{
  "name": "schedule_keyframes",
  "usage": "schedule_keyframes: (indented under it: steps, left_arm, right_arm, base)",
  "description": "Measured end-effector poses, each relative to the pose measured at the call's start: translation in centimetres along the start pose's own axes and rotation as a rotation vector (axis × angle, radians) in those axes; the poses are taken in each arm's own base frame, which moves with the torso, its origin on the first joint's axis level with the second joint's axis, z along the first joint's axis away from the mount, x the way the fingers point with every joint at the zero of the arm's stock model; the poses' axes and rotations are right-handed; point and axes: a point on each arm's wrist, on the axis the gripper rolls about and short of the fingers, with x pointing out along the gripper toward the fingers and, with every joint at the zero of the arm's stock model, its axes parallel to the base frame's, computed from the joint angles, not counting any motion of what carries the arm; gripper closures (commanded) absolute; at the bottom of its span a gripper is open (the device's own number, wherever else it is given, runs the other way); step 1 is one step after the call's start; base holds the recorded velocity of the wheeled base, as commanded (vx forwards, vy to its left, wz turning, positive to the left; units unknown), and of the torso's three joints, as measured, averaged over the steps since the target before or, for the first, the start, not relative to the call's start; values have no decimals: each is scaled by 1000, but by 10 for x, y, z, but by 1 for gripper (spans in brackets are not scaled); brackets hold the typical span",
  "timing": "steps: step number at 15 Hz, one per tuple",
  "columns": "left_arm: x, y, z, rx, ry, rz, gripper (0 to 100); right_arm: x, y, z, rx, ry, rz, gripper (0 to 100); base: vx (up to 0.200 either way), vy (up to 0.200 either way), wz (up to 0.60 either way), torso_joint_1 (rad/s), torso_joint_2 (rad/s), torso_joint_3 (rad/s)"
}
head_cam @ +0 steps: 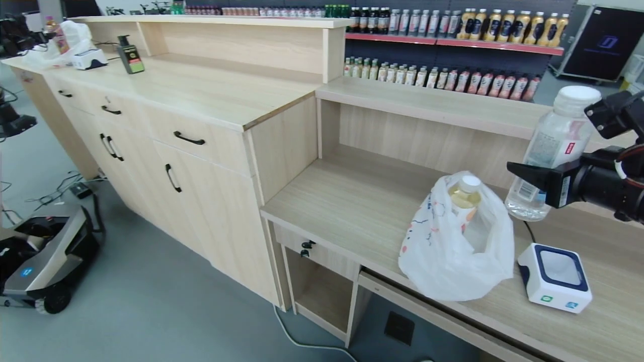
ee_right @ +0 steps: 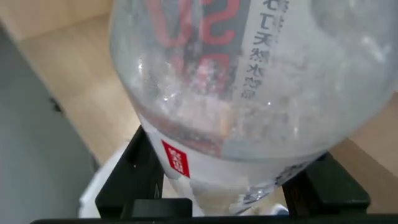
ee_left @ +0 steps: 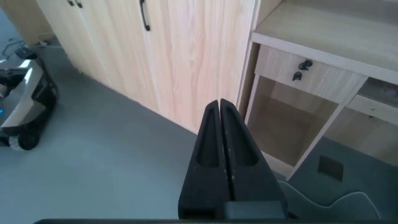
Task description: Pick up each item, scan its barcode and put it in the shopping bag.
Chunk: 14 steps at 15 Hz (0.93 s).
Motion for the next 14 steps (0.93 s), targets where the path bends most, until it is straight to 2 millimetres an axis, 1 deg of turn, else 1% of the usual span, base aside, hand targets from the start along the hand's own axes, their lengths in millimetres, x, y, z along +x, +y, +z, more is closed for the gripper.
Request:
schedule_keyframes:
  steps: [1,2,5,9,10,12,14]
  left_arm:
    - [0,0,0,0,0,0,100]
    - [0,0,0,0,0,0,100]
    - [0,0,0,0,0,-1,100]
    - [0,0,0,0,0,0,100]
    - [0,0,0,0,0,0,100]
    - [0,0,0,0,0,0,100]
    - [0,0,0,0,0,0,100]
  right_arm:
    - [0,1,-2,-1,-20,111,100]
    - [1,1,-6,-10,-23,176,100]
    - [13,-2,-25,-14,41,193,100]
    - [40,-8,-58,27,152,199,100]
    - [47,-8,-63,29,147,214,100]
    - [60,-10,-72,31,90,305,100]
    - [69,-12,-83,-5,74,357,100]
  base:
    - [0,0,0,0,0,0]
    - [0,0,0,0,0,0]
    - [0,0,0,0,0,0]
    - [0,0,0,0,0,0]
    - [0,0,0,0,0,0]
    - [0,0,0,0,0,0]
    - [0,0,0,0,0,0]
